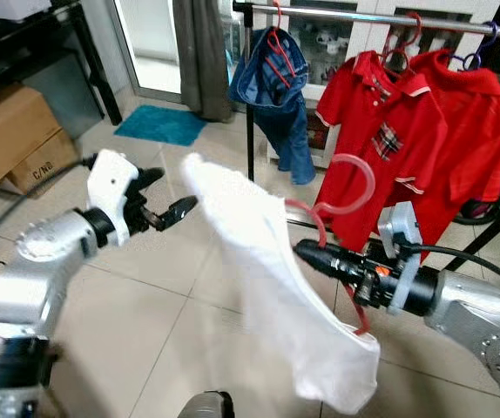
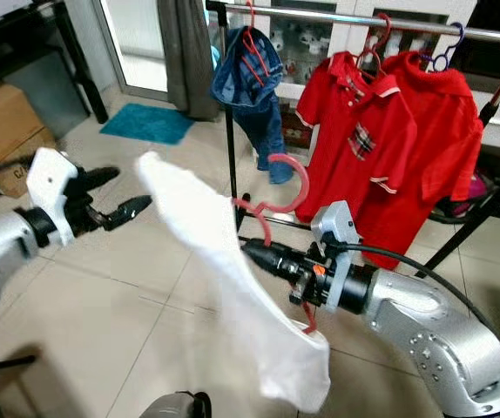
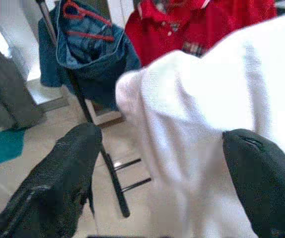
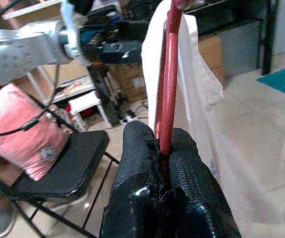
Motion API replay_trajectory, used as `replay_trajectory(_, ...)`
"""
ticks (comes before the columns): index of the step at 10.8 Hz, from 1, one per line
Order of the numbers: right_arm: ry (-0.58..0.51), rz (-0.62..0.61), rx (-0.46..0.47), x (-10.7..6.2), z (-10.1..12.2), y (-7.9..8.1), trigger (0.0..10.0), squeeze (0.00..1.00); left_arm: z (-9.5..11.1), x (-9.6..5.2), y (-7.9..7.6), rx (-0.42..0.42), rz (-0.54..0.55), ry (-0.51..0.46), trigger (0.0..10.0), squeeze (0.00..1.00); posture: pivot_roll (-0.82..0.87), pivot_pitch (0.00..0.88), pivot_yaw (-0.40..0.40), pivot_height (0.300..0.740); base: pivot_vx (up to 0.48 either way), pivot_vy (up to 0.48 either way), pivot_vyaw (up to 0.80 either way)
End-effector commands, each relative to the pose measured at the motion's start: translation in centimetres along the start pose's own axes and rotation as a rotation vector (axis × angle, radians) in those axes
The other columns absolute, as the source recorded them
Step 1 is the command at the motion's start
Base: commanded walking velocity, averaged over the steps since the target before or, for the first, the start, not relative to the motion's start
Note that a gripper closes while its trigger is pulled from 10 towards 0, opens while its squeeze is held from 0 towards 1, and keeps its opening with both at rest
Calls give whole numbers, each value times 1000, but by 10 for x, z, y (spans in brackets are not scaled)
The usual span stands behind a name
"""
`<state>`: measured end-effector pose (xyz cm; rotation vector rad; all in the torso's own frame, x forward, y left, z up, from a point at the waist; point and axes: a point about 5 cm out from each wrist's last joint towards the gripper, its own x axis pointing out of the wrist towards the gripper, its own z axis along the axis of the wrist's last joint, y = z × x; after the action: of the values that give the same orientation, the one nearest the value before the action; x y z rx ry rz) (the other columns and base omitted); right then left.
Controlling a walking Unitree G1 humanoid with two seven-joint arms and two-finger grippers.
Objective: Hang hanger
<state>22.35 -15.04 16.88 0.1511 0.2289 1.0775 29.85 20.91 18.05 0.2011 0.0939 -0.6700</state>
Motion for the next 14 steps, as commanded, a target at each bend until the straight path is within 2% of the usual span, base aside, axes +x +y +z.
replay_trajectory(1, -29, 61, -45, -2, 14, 6, 10000, 0, 2, -3, 5, -13, -24, -26, 10000, 988, 25, 0, 54, 740, 0, 0, 0)
replay_trajectory(2, -24, 95, -44, -4, 15, 10, 10000, 0, 2, -3, 5, -48, -69, -46, 10000, 337, 22, 0, 57, 740, 0, 0, 0)
replay_trajectory(3, -21, 122, -38, -5, 16, 14, 10000, 0, -1, -5, 8, -33, -89, -27, 10000, 0, 18, 0, 61, 740, 0, 0, 0)
replay_trajectory(5, -27, 148, -28, -8, 17, 17, 10000, 0, -3, -8, 17, -67, -94, -22, 10000, 0, 19, 0, 61, 740, 0, 0, 0)
replay_trajectory(7, -25, 176, -22, -9, 18, 19, 10000, 0, -8, -8, 18, -158, -157, -29, 10000, 0, 22, 0, 59, 740, 0, 0, 0)
replay_trajectory(8, -27, 178, -22, -9, 19, 20, 10000, 0, -8, -8, 15, -187, -192, -39, 9255, 0, 23, 0, 57, 740, 0, 0, 0)
replay_trajectory(9, -28, 180, -20, -9, 19, 20, 10000, 0, -8, -8, 13, -191, -212, -39, 2510, 0, 24, 2, 55, 740, 0, 0, 0)
replay_trajectory(10, -27, 184, -17, -9, 19, 20, 10000, 0, -9, -7, 9, -189, -241, -36, 0, 0, 23, 5, 54, 740, 0, 0, 0)
replay_trajectory(14, -26, 185, -11, -8, 19, 20, 10000, 0, -8, -6, 8, -194, -253, -64, 0, 0, 23, 7, 54, 740, 0, 0, 0)
